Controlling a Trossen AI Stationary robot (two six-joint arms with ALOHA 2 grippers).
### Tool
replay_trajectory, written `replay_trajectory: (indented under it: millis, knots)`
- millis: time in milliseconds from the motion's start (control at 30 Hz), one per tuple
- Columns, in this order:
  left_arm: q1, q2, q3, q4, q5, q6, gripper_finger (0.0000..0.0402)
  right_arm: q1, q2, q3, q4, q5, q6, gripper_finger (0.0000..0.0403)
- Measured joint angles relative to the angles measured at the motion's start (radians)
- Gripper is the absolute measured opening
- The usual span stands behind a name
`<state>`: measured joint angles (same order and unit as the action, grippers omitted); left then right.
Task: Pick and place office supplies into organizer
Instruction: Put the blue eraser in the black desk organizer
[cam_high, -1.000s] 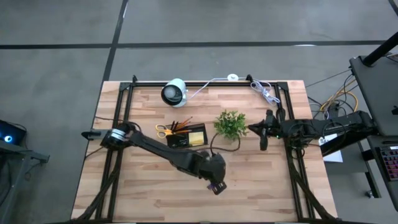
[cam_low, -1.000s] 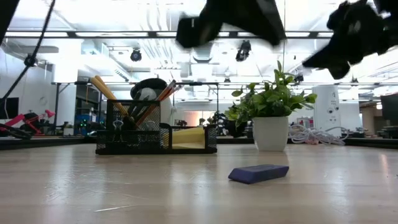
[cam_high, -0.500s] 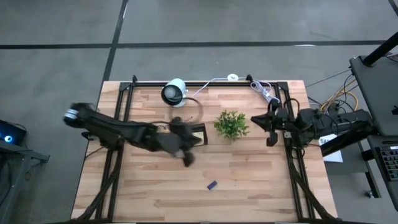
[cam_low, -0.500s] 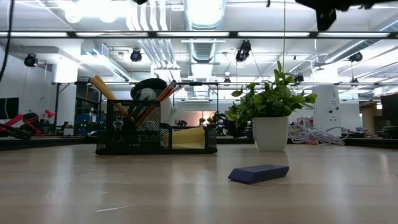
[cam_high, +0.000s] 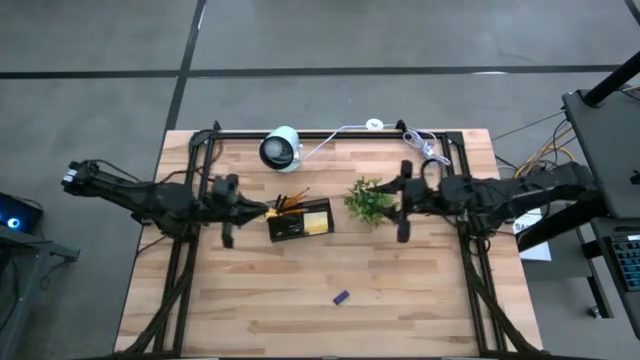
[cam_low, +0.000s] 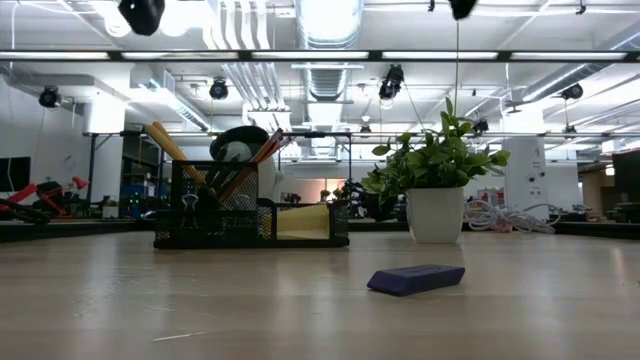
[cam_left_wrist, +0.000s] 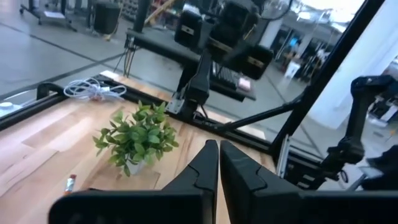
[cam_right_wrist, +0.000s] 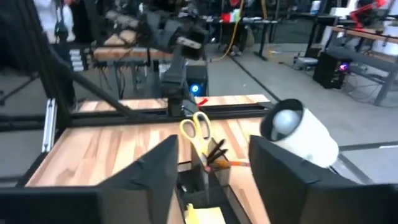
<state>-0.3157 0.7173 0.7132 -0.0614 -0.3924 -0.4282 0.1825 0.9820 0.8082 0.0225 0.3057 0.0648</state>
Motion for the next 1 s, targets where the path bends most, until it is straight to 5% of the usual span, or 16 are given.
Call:
replay_trajectory:
  millis: [267, 633, 1000]
  knots:
    - [0.000, -0.198, -0.102, -0.001, 0.001, 0.000, 0.0000, 0.075, 0.260, 0.276, -0.233, -0.028, -0.019, 0.0248]
    - [0.000, -0.334, -0.148, -0.003, 0.003, 0.099, 0.0000, 0.159, 0.616, 0.696, -0.668, -0.142, -0.044, 0.0234]
    - [0.000, -0.462, -0.150, -0.066, 0.002, 0.121, 0.0000, 0.195, 0.864, 0.776, -0.745, -0.285, -0.042, 0.0228]
